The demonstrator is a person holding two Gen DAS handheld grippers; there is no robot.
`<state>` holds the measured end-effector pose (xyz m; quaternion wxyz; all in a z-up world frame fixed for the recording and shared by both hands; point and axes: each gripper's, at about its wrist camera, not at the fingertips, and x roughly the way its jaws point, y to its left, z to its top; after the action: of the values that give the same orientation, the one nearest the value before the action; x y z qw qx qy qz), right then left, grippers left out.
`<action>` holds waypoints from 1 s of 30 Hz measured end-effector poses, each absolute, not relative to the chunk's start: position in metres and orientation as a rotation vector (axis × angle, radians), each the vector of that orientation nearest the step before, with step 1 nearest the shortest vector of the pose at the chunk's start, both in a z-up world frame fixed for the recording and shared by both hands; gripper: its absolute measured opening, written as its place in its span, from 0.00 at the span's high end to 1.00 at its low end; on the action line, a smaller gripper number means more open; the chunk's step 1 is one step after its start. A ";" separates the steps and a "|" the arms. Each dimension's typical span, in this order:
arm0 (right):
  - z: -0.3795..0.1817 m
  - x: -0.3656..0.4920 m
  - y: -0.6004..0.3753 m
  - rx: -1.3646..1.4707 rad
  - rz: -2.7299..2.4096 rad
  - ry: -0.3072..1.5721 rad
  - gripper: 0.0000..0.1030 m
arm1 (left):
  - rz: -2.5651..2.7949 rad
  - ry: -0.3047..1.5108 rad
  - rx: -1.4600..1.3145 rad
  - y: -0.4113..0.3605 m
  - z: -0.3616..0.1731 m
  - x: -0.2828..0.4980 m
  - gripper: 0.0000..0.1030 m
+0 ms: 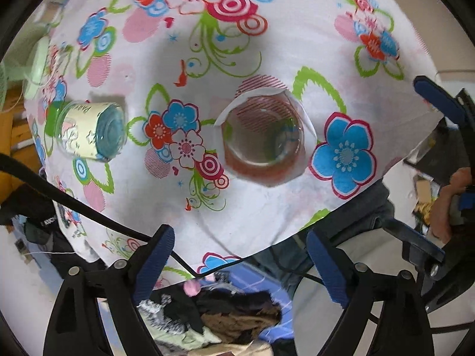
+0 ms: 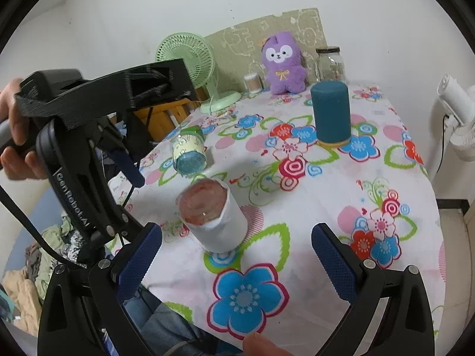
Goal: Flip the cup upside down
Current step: 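Lower the inverted cup onto the tablecloth and open the left gripper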
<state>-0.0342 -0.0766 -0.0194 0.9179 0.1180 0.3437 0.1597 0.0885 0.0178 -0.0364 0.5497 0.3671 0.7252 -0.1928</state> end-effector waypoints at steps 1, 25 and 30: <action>-0.017 -0.034 -0.074 0.235 0.329 0.704 0.01 | -0.463 1.703 0.842 0.022 -0.032 0.087 0.10; 0.029 -0.034 -0.037 0.140 0.245 0.587 0.00 | -0.471 1.418 0.432 0.101 0.019 0.088 0.01; 0.035 -0.036 -0.027 0.125 0.253 0.569 0.00 | -0.487 1.341 0.347 0.124 0.029 0.082 0.01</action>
<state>-0.0361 -0.0272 0.0352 0.9499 0.0613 0.2799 0.1246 0.0823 0.1243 0.0285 0.7424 0.1583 0.6119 -0.2222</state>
